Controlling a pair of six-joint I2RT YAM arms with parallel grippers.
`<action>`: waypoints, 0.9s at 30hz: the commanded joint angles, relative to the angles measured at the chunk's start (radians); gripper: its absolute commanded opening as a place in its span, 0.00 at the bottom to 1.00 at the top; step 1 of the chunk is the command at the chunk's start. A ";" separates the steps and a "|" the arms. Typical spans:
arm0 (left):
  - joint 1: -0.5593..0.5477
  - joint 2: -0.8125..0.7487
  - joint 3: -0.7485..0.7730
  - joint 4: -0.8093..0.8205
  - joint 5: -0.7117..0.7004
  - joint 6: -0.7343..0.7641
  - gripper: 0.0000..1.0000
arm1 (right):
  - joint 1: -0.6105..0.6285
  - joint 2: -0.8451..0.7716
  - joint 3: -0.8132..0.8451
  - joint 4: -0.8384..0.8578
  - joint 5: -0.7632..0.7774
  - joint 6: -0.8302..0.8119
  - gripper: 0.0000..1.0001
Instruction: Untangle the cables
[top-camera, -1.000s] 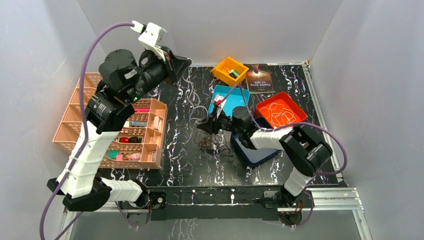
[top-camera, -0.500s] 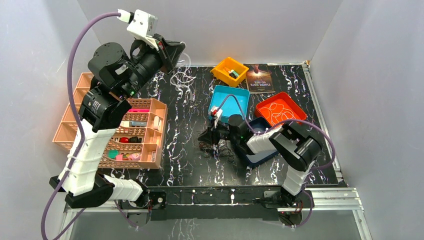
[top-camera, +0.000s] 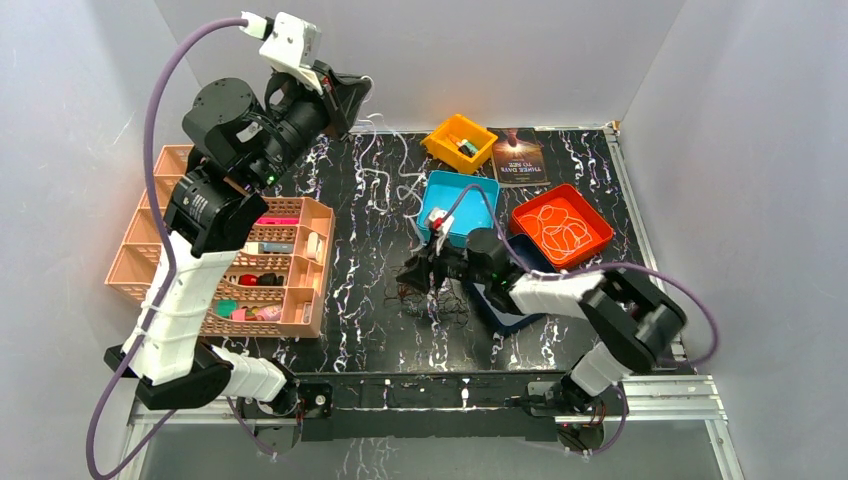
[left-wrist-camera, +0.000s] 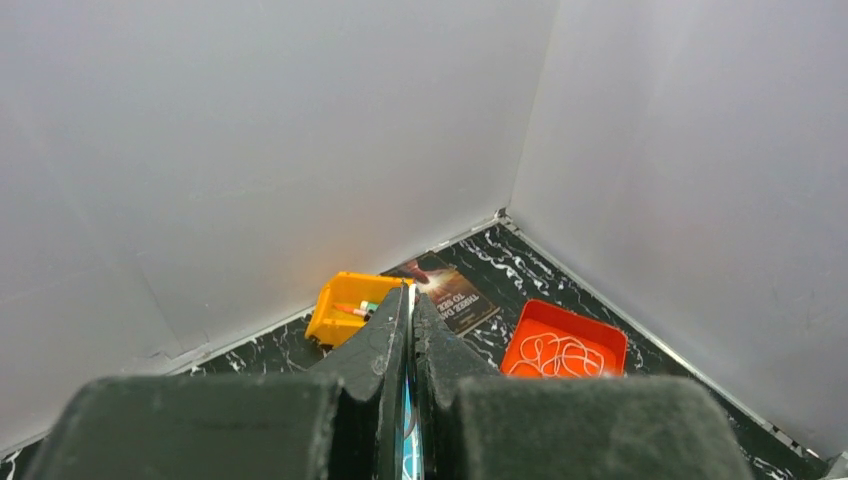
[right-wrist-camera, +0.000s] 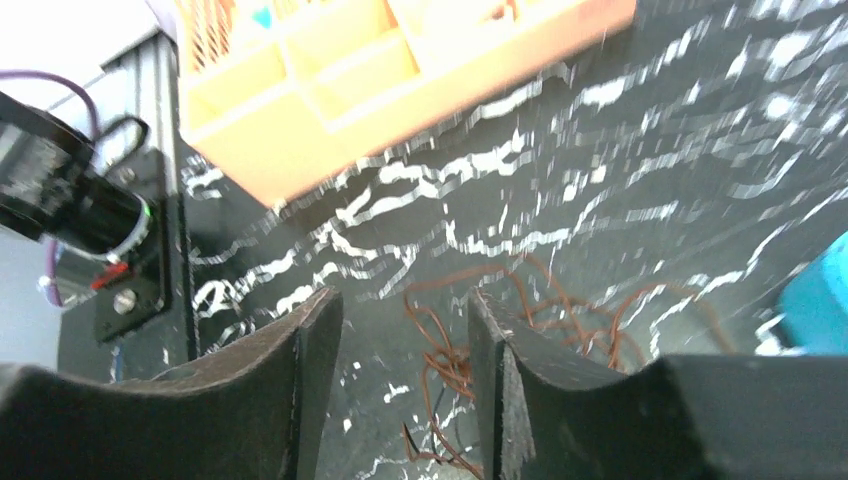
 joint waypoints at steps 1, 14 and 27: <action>0.001 -0.018 -0.034 0.020 -0.025 0.012 0.00 | 0.003 -0.194 0.010 -0.062 0.041 -0.053 0.59; 0.001 -0.021 -0.105 0.024 -0.018 0.011 0.00 | 0.003 -0.646 0.019 -0.394 0.251 -0.187 0.82; 0.001 0.005 -0.187 0.004 0.269 -0.037 0.00 | 0.002 -0.429 0.251 0.286 0.123 -0.258 0.89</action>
